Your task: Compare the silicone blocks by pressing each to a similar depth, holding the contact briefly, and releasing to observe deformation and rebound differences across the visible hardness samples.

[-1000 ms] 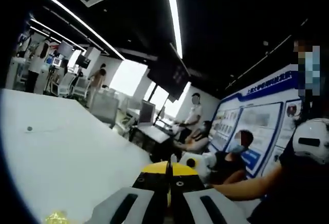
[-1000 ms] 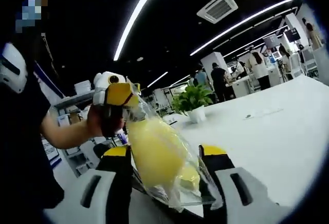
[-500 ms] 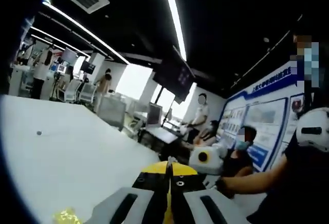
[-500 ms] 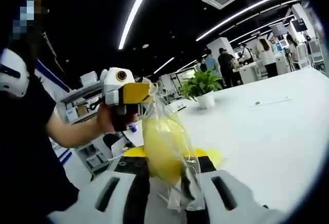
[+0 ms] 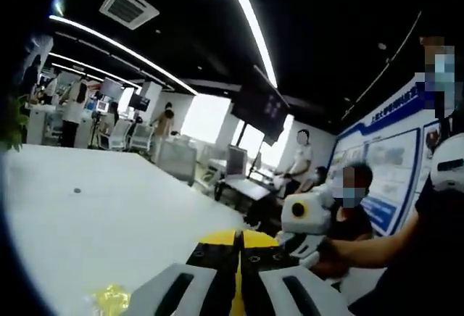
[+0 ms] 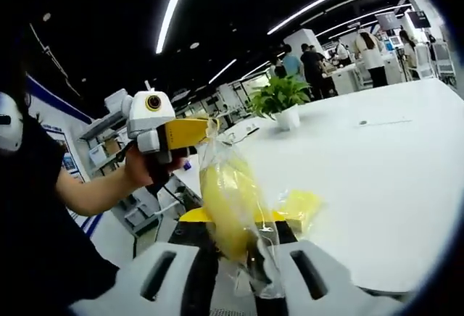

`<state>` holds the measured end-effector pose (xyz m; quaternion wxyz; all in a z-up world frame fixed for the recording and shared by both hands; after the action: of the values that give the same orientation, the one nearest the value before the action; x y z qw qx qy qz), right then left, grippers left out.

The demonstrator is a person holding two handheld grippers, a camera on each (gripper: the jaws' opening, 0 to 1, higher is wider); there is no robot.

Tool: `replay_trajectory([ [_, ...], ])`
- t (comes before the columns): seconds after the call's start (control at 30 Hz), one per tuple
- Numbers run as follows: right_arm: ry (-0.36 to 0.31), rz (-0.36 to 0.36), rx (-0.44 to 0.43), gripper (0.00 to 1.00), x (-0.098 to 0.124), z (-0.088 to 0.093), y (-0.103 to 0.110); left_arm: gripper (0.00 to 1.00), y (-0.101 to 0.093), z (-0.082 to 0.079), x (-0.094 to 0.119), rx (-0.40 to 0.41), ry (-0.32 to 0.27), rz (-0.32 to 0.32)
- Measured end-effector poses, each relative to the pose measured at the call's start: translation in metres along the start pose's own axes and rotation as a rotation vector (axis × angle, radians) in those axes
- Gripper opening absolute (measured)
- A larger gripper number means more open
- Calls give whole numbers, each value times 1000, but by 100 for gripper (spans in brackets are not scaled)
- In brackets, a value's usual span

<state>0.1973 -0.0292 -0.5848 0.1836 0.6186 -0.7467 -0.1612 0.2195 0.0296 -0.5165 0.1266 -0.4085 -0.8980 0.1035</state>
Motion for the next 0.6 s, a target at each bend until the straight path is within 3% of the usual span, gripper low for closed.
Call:
replay_trajectory([
  [0.33,20,-18,3,7,-6,-6,6,0,4,-5,13,81,-43,-10],
  [0.47,33,-28,-1,7,-6,-5,8,0,3,-5,15,72,-55,-16],
  [0.6,42,-30,2,7,-6,-7,8,0,3,-6,15,0,-76,-41],
])
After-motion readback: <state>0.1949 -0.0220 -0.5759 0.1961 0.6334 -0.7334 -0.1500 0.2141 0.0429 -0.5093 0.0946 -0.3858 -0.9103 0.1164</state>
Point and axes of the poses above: the point that each gripper's makers call its tool centre point, and the gripper's own axes: x roughly backward along the fingers, y roughly to its left, z roughly out of its underside, the point moved 3 cm from there along x, roughly backward along the fingers, and after that the axes turned 15 degrees about -z, right-handed, at the moved point
